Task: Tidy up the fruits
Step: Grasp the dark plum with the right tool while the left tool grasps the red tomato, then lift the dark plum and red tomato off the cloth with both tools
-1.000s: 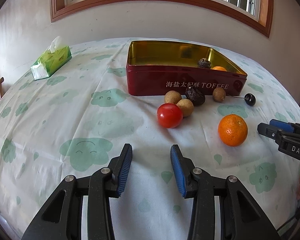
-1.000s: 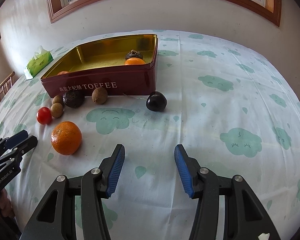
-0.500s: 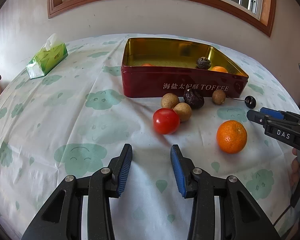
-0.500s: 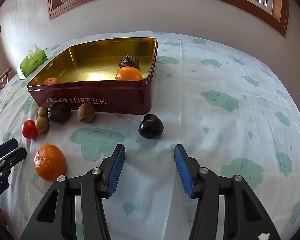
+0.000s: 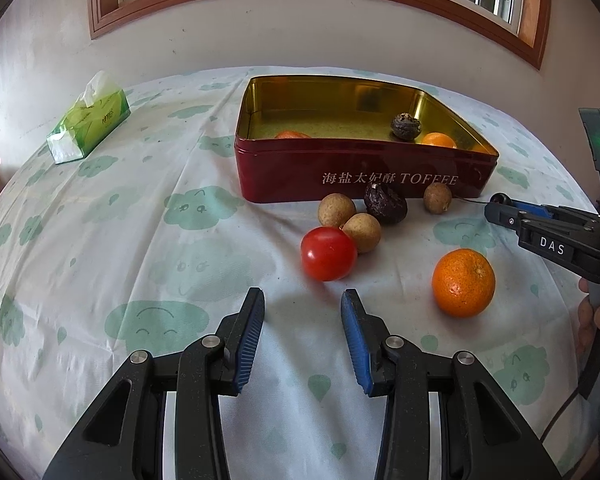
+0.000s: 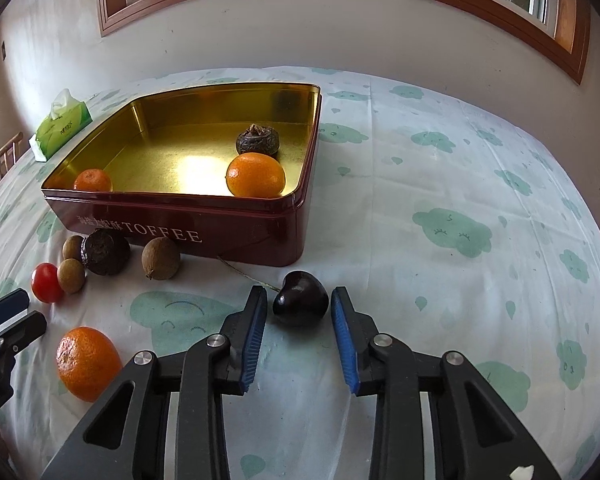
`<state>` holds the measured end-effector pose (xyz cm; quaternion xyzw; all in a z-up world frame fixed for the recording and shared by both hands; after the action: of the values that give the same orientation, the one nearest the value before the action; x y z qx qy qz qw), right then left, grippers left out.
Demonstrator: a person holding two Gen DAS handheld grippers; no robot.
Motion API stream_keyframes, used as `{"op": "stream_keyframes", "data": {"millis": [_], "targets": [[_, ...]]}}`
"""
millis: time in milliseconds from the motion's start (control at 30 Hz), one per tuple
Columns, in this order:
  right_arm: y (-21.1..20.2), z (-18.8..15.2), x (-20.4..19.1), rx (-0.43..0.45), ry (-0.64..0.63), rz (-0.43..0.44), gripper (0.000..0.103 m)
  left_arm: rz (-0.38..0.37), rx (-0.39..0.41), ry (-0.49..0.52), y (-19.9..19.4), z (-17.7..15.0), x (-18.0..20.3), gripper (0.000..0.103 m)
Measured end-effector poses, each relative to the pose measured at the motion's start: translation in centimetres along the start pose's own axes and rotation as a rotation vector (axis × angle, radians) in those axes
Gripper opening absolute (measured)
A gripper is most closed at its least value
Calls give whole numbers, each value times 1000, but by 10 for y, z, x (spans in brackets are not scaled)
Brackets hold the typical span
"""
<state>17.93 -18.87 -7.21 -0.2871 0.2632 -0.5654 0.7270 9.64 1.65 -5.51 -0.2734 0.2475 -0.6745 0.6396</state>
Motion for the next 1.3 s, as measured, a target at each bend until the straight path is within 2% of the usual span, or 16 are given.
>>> {"op": "stream_keyframes", "data": {"millis": [100, 533, 1000, 1133, 1200, 1300], "targets": [[-1, -1, 1, 0, 7, 2, 25, -9, 0, 5, 0, 0, 2, 41], [-17, -17, 8, 3, 35, -5, 25, -23, -6, 4, 9, 9, 8, 41], [-17, -18, 9, 3, 38, -3, 25, -32, -12, -2, 24, 20, 10, 41], [-17, -18, 9, 3, 38, -3, 25, -37, -5, 6, 24, 20, 10, 39], [-17, -18, 9, 3, 38, -4, 25, -39, -3, 3, 23, 20, 10, 34], [-17, -18, 9, 3, 38, -4, 25, -43, -2, -4, 22, 20, 10, 32]]}}
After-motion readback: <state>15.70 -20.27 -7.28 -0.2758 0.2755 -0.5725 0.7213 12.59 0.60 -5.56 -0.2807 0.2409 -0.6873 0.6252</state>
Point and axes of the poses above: each gripper's, at about its wrist camera, not at the fingertips, and y roughly the way its jaws point, x to its right, z to its top, the point moved 1 cm from there along y, roughly the way its jaws point, and after that the axes turned 7 degrees about x, right-handed, at the moved point
